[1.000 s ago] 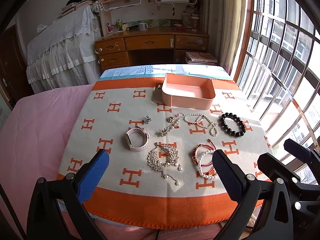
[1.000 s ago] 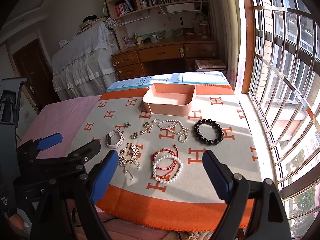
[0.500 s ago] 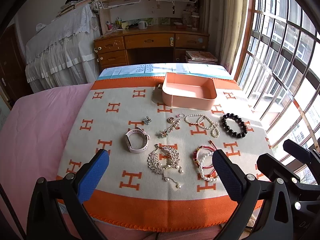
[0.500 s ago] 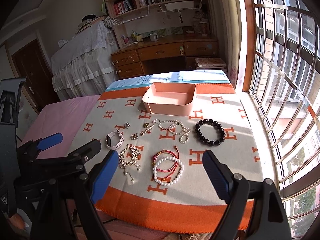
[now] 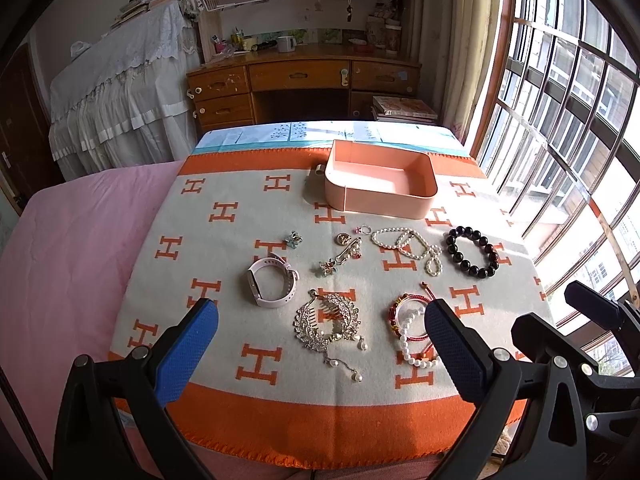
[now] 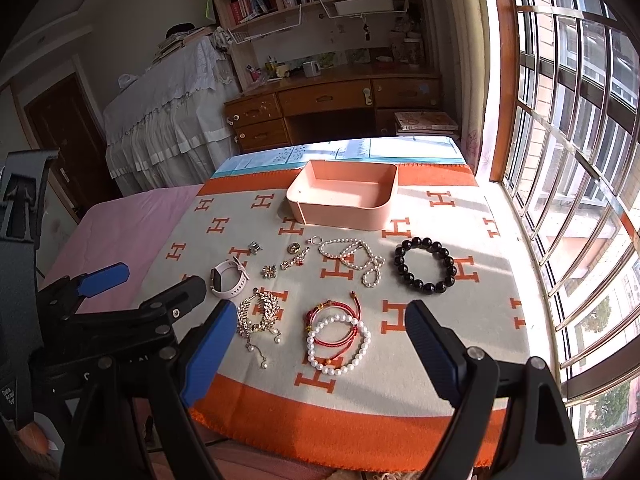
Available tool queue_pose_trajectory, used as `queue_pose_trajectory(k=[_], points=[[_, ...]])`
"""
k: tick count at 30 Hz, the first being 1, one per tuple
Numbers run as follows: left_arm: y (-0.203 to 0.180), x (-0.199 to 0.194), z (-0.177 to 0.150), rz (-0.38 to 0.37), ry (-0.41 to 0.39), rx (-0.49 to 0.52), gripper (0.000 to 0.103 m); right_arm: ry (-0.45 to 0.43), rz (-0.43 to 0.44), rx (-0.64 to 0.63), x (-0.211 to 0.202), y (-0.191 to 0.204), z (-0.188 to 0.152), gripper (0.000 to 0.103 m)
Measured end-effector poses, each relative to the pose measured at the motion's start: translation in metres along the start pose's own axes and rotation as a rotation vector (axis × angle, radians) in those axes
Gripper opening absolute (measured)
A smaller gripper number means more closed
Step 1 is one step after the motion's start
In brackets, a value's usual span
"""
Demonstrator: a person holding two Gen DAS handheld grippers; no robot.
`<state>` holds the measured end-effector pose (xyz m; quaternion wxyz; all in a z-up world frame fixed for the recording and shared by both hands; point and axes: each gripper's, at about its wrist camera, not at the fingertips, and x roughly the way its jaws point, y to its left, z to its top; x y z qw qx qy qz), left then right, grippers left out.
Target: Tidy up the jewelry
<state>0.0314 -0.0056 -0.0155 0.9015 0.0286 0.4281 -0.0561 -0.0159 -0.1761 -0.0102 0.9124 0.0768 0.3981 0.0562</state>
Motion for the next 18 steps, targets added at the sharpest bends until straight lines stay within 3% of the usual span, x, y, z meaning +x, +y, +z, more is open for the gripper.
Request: queue_pose_trajectory(k=[18], points=[[-0.008, 0.028, 0.011, 0.003, 0.056, 0.000, 0.102, 0.046, 0.030, 0.015, 0.022, -0.016, 0.008, 0.087]])
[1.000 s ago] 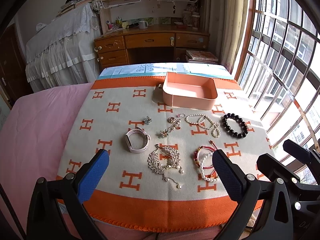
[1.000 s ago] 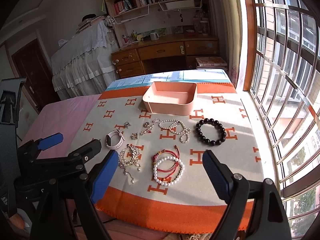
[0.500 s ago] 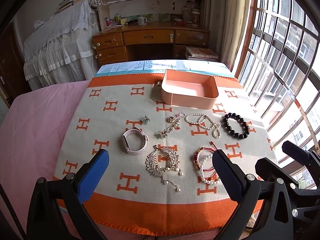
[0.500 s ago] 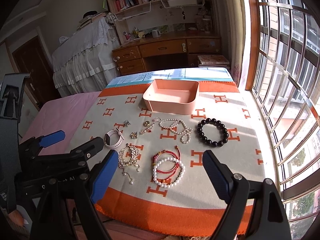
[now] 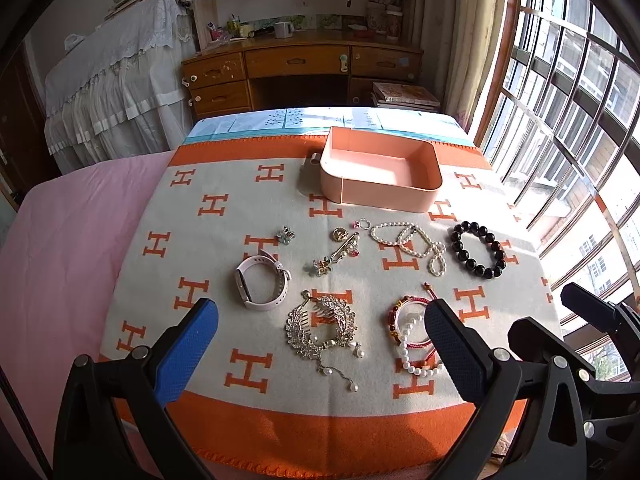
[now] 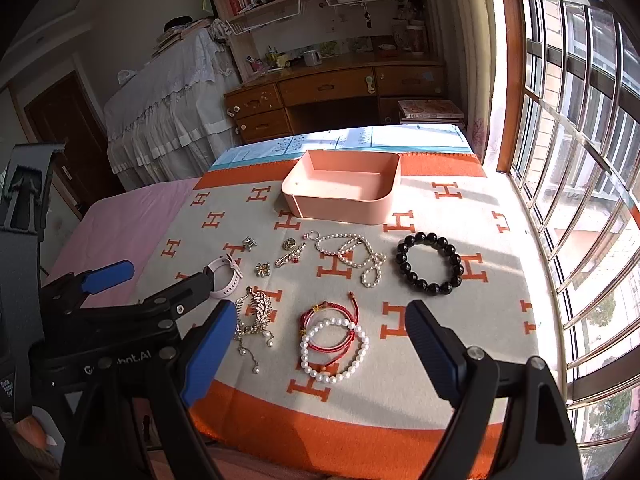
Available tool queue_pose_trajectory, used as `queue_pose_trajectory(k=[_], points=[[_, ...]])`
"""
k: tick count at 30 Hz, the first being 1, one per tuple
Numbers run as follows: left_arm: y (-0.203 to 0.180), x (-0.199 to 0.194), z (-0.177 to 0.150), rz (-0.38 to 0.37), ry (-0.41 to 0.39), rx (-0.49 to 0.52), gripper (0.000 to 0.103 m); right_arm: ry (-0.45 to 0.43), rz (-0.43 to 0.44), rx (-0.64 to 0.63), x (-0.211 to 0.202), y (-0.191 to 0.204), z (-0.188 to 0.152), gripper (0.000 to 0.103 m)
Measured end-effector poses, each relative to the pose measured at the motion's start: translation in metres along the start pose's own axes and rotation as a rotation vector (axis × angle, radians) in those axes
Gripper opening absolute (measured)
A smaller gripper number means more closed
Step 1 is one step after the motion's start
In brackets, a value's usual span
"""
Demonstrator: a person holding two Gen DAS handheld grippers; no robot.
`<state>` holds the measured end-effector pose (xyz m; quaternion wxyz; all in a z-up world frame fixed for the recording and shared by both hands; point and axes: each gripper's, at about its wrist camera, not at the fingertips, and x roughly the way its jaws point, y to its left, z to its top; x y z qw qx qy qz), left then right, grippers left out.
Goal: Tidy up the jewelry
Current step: 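Reach the right gripper to the long cream pearl necklace and grasp it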
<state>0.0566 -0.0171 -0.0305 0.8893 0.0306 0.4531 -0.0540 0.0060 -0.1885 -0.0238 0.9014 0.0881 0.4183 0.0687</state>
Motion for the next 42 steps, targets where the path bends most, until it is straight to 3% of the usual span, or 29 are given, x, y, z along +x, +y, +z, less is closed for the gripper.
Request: queue_pose_trajectory(k=[6, 12, 16, 18, 22, 24, 29, 33, 39, 42], points=[[-0.002, 0.004, 0.001, -0.010, 0.009, 0.005, 0.102, 0.008, 0.009, 0.008, 0.003, -0.005, 0.001, 0.087], [0.001, 0.015, 0.010, -0.156, 0.033, -0.005, 0.102, 0.025, 0.050, 0.041, 0.008, -0.017, 0.005, 0.087], [0.004, 0.020, 0.025, -0.115, 0.013, 0.026, 0.102, 0.027, 0.071, 0.078, 0.012, -0.034, 0.013, 0.087], [0.007, 0.028, 0.034, -0.113, 0.036, 0.040, 0.102, 0.015, 0.080, 0.089, 0.015, -0.044, 0.020, 0.087], [0.013, 0.052, 0.055, -0.181, 0.115, 0.022, 0.102, 0.039, 0.034, 0.086, 0.033, -0.065, 0.039, 0.082], [0.015, 0.065, 0.063, -0.158, 0.127, 0.013, 0.102, 0.076, 0.021, 0.100, 0.045, -0.076, 0.048, 0.071], [0.026, 0.105, 0.080, -0.154, 0.198, -0.022, 0.102, 0.184, 0.059, 0.135, 0.078, -0.093, 0.059, 0.061], [0.037, 0.131, 0.084, -0.130, 0.237, -0.048, 0.102, 0.295, 0.141, 0.166, 0.111, -0.090, 0.055, 0.048], [0.044, 0.155, 0.081, -0.125, 0.283, -0.058, 0.095, 0.421, 0.176, 0.207, 0.158, -0.083, 0.049, 0.047], [0.045, 0.158, 0.078, -0.131, 0.292, -0.060, 0.095, 0.452, 0.121, 0.221, 0.177, -0.084, 0.050, 0.044]])
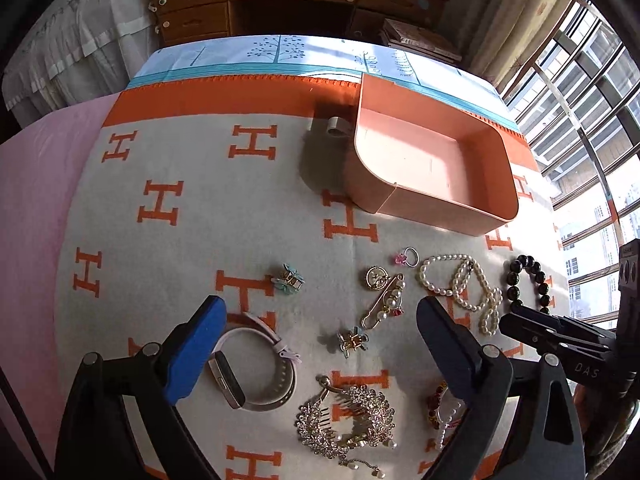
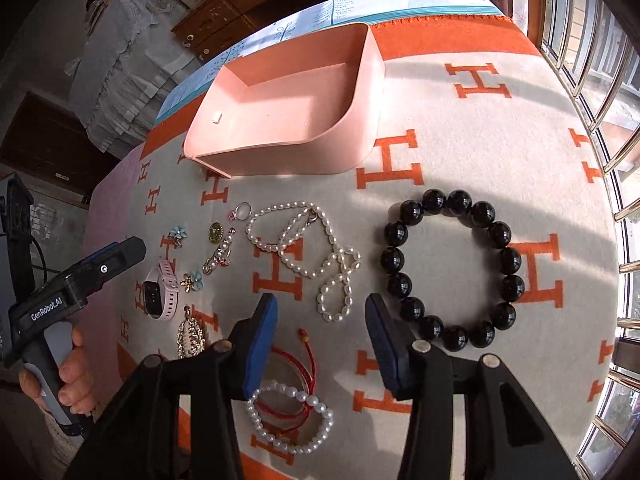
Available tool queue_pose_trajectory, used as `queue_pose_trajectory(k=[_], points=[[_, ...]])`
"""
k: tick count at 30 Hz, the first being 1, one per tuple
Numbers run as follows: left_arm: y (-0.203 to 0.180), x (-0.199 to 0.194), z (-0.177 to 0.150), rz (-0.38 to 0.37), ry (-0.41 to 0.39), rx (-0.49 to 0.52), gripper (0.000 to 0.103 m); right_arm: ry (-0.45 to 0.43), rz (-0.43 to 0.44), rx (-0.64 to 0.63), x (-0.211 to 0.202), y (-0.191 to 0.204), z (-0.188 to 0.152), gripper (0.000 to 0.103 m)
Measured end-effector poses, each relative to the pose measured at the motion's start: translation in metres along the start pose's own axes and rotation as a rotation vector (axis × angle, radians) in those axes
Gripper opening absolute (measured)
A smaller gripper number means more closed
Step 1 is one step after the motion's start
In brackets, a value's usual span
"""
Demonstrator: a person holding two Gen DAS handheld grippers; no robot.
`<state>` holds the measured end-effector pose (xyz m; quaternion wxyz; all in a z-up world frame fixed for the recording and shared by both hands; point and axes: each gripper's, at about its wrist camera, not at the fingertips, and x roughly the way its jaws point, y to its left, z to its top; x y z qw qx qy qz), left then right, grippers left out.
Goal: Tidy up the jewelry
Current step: 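Reach the right gripper to the long cream pearl necklace and grasp it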
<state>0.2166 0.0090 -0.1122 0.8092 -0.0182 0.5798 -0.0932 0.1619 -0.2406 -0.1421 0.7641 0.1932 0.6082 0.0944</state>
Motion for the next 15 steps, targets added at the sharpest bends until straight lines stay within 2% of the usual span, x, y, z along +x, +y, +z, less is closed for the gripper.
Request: queue_pose_trajectory(k=[5, 8, 13, 15], points=[[-0.004, -0.001, -0.005, -0.004, -0.002, 0.023, 0.095, 0.011, -0.073, -0.010, 0.016, 0.004, 0.011, 0.036], [-0.009, -0.002, -0.011, -0.019, 0.001, 0.045, 0.095, -0.001, -0.146, -0.082, 0.023, 0.018, 0.012, 0.029], [-0.032, -0.012, -0.033, -0.031, -0.012, 0.152, 0.095, -0.028, -0.274, -0.214, 0.031, 0.039, 0.007, 0.009], [-0.044, -0.016, -0.043, -0.042, -0.015, 0.208, 0.095, -0.043, -0.300, -0.244, 0.030, 0.040, 0.004, 0.009]])
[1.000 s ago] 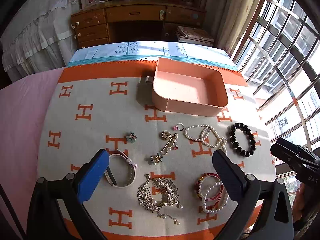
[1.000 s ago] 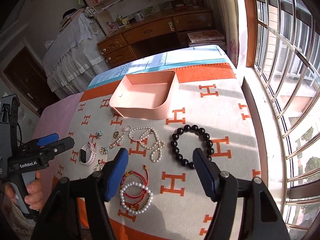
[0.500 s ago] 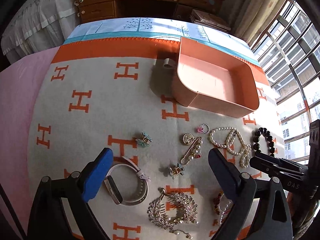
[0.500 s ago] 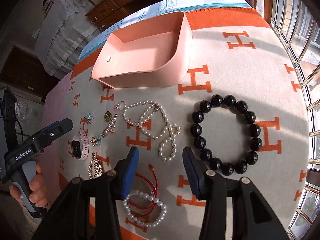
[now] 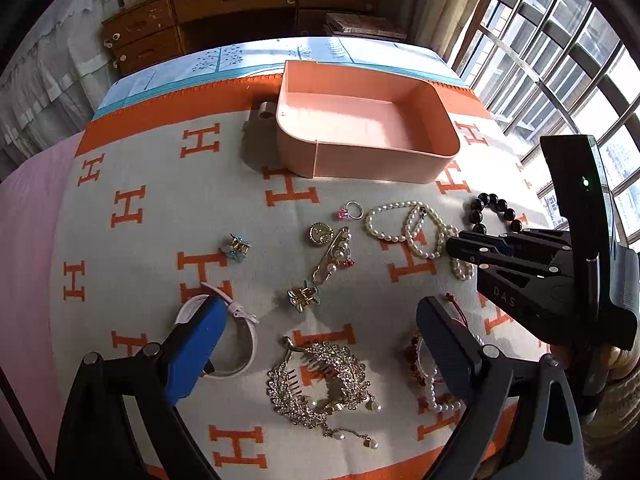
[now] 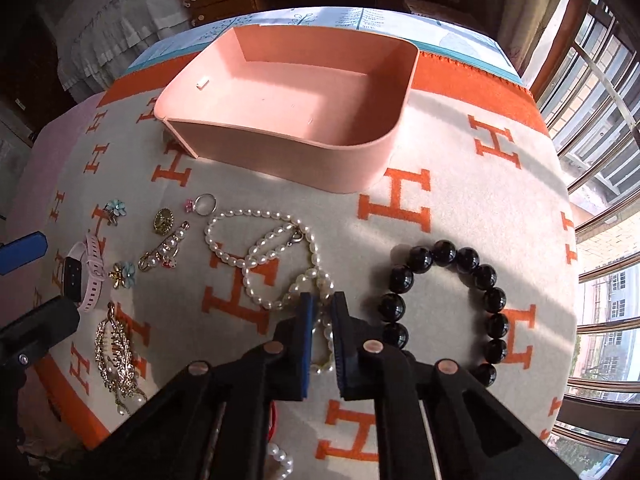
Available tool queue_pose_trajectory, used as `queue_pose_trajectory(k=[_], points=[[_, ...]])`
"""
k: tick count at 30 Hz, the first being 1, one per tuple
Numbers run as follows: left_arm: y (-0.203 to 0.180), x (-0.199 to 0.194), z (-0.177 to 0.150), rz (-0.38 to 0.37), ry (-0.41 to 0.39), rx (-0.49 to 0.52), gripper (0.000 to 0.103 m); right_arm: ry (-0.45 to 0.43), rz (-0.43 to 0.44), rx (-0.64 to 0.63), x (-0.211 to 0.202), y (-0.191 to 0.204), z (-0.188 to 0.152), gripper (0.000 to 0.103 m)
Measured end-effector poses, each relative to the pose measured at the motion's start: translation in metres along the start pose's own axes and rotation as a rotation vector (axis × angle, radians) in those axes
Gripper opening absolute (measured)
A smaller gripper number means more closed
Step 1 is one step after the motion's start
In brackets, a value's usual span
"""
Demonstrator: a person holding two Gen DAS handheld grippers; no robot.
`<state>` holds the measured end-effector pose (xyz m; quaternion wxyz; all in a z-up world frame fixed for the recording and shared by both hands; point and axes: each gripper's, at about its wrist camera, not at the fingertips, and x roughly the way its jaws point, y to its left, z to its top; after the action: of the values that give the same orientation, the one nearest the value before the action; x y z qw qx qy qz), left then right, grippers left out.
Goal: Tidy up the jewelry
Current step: 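Reach the right gripper to the long cream pearl necklace and grasp it, then grasp the white pearl bracelet with the left gripper while the right gripper lifts the necklace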
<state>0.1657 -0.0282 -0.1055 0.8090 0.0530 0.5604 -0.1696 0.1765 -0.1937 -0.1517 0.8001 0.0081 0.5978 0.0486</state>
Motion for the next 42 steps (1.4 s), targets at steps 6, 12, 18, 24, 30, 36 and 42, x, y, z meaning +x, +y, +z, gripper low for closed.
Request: queue_pose_trajectory(k=[6, 12, 18, 24, 30, 36, 42], points=[[-0.046, 0.001, -0.015, -0.041, 0.028, 0.170, 0.077, -0.007, 0.135, 0.074, -0.011, -0.013, -0.004, 0.005], [-0.073, 0.025, -0.014, -0.109, 0.140, 0.236, 0.044, -0.052, 0.212, 0.137, -0.041, -0.031, -0.016, 0.005], [-0.090, 0.038, -0.016, -0.138, 0.186, 0.320, 0.044, -0.120, 0.249, 0.162, -0.075, -0.045, -0.019, 0.005], [-0.101, 0.047, -0.022, -0.112, 0.193, 0.388, 0.043, -0.139, 0.264, 0.153, -0.082, -0.037, -0.020, 0.005], [-0.105, 0.052, -0.026, -0.103, 0.193, 0.439, 0.039, -0.134, 0.276, 0.152, -0.079, -0.036, -0.026, 0.005], [-0.103, 0.051, -0.028, -0.116, 0.184, 0.460, 0.038, -0.121, 0.284, 0.170, -0.072, -0.040, -0.030, 0.005], [-0.100, 0.050, -0.027, -0.132, 0.175, 0.459, 0.035, -0.137, 0.318, 0.227, -0.076, -0.052, -0.031, 0.005]])
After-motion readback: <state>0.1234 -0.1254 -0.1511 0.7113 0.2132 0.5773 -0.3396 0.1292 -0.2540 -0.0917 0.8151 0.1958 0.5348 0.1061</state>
